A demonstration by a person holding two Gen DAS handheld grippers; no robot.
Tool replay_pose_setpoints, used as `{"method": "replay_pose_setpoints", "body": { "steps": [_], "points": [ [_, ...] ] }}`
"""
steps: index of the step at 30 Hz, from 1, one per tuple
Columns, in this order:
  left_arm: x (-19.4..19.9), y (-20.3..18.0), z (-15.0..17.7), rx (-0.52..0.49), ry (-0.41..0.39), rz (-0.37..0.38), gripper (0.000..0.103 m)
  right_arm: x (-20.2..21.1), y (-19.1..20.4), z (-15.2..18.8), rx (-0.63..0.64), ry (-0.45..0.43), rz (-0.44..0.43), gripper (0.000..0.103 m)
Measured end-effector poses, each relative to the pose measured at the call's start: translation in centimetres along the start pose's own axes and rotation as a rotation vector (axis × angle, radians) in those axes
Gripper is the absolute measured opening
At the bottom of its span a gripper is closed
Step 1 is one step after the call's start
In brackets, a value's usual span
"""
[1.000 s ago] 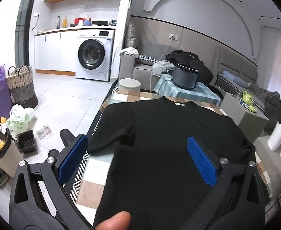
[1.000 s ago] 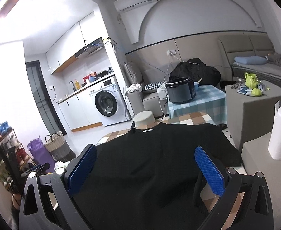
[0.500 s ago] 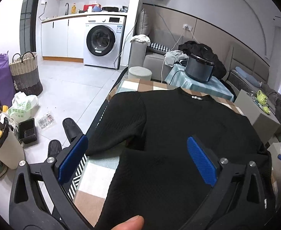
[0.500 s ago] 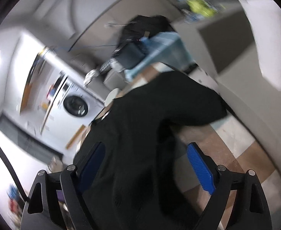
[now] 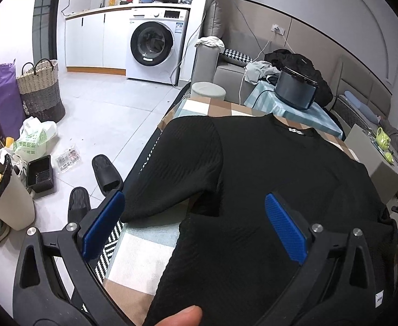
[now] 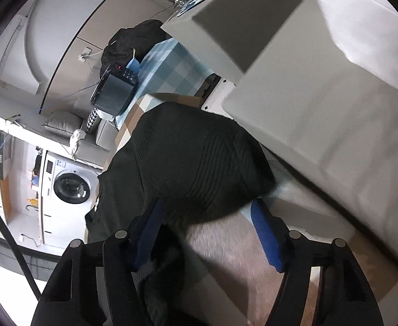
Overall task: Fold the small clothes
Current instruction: 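Grasp the sweater hem edge with the right gripper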
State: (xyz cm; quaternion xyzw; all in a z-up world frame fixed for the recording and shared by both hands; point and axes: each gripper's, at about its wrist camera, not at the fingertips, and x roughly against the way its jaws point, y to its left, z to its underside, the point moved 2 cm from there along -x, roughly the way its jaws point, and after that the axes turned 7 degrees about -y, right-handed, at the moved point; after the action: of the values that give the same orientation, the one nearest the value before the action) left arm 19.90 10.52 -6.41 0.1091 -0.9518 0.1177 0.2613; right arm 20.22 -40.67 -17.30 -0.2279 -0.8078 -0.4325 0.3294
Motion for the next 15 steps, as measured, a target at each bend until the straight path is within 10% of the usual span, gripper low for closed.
{"method": "replay_pose_setpoints", "body": {
  "steps": [6,15],
  "points": [
    [-0.9,-0.5,0.6,-0.015,0.002,0.007,0.103,-1.7,1.5,-0.1,0.082,-0.025,0.159,0.008],
    [-0.4,-0.7,1.3,-0.031,-0.004,0.021,0.103,0.9,8.3,-1.6,0.38,-0.185,0.133,0.006]
  ]
}}
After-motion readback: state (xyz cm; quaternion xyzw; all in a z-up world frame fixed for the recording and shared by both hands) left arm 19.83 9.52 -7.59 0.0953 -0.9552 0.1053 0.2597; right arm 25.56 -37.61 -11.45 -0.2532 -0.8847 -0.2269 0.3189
